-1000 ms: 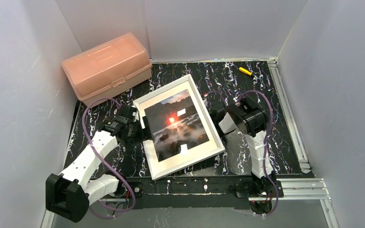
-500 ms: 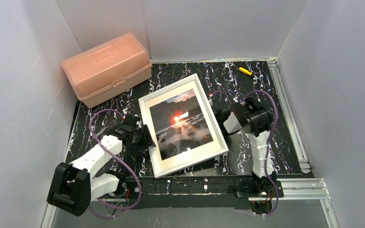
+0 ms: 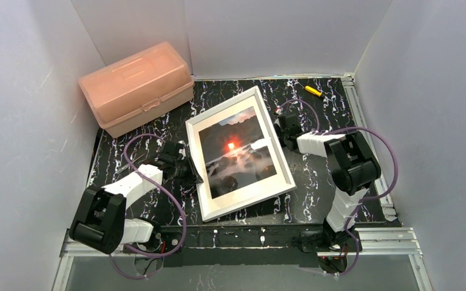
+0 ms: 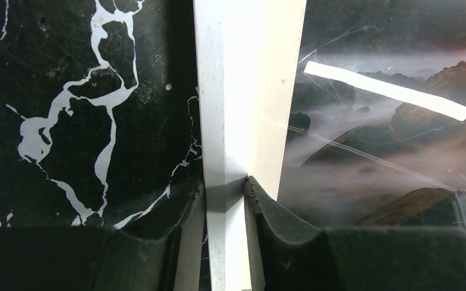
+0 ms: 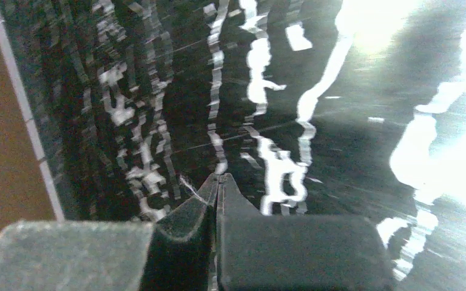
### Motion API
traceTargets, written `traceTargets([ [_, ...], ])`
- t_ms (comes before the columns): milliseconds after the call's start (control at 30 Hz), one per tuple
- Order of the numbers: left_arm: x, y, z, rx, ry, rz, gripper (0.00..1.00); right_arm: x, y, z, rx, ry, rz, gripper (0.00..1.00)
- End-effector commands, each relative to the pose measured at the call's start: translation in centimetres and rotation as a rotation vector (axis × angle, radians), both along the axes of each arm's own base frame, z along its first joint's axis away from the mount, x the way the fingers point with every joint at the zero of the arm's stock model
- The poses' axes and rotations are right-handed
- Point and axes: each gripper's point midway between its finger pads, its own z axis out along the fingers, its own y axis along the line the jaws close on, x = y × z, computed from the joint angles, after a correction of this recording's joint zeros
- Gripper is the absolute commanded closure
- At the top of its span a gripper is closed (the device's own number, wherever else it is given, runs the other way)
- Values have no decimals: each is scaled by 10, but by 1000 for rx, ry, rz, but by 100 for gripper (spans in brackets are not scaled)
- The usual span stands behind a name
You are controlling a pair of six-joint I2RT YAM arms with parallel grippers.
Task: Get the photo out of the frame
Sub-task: Turn over the photo frame at the center of the board.
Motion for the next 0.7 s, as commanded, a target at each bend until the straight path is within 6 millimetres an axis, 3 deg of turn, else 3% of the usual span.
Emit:
traceTargets([
  [0, -5, 10, -13, 67, 40, -38, 96, -2, -90, -21, -444, 24, -158, 91],
  [133, -5, 11, -14, 82, 45, -50, 100, -3, -129, -16, -619, 42, -288, 91],
  [300, -5, 14, -11, 102, 52, -58, 100, -12, -159, -15, -712, 115, -383, 95],
  [533, -7, 12, -15, 98, 77, -65, 100, -13, -173, 3, -653, 85, -445, 93],
  [600, -7, 11, -16, 98, 83, -68, 100, -12, -166, 9, -605, 56, -414, 92],
  [667, -5, 11, -15, 99, 87, -68, 100, -10, -148, 20, -512, -1, -325, 89],
])
